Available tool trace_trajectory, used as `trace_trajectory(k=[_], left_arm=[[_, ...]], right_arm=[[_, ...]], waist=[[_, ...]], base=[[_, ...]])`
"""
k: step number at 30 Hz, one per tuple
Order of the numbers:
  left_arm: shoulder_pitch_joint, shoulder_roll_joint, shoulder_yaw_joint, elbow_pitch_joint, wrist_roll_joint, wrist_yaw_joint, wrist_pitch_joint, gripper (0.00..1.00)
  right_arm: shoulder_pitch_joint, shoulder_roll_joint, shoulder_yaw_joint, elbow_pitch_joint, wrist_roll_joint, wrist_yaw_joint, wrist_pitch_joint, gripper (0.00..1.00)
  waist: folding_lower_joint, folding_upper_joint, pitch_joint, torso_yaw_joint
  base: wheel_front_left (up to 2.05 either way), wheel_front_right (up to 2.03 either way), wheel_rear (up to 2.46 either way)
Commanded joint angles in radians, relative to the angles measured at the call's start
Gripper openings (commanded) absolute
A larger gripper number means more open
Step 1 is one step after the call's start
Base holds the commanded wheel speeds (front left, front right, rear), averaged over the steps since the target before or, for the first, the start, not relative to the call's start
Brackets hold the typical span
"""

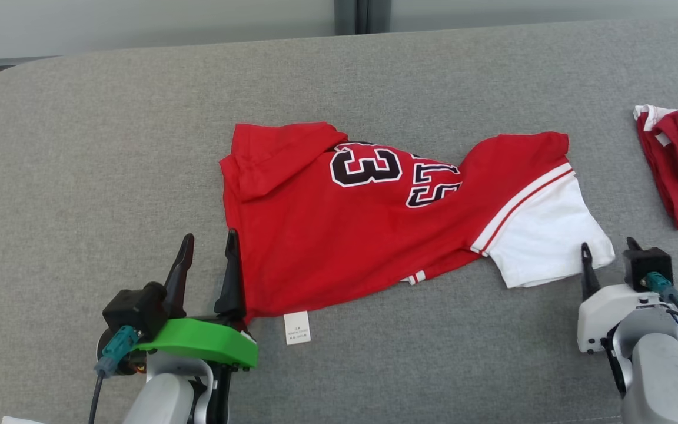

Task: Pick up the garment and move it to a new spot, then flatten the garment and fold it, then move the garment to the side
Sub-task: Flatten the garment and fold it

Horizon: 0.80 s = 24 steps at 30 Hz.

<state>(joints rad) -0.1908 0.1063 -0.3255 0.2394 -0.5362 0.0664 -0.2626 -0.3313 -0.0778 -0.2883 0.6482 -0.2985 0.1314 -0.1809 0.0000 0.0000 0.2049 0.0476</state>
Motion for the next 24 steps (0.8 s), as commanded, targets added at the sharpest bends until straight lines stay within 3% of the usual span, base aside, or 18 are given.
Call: trace_trajectory(k=[1, 9, 24], left_arm=[[-0.001, 0.004, 0.004, 0.002, 0.005, 0.004, -0.003, 1.00], [0.011, 0.000, 0.025, -0.008, 0.005, 0.002, -0.003, 1.00], [0.123, -0.036, 0.125, 0.028, 0.106, -0.060, -0.003, 1.00]], right_arm=[[0.021, 0.003, -0.023, -0.013, -0.001, -0.002, -0.010, 1.00], [0.068, 0.020, -0.065, -0.105, 0.084, -0.002, -0.062, 1.00], [0.184, 0.026, 0.189, -0.309, 0.306, -0.002, -0.085, 1.00]], waist=[[0.0000, 0.0000, -0.003, -0.007], [0.0000, 0.0000, -0.033, -0.032], [0.0000, 0.0000, -0.168, -0.007]], base=[[0.00, 0.00, 0.00], [0.00, 0.00, 0.00], [0.00, 0.00, 0.00]])
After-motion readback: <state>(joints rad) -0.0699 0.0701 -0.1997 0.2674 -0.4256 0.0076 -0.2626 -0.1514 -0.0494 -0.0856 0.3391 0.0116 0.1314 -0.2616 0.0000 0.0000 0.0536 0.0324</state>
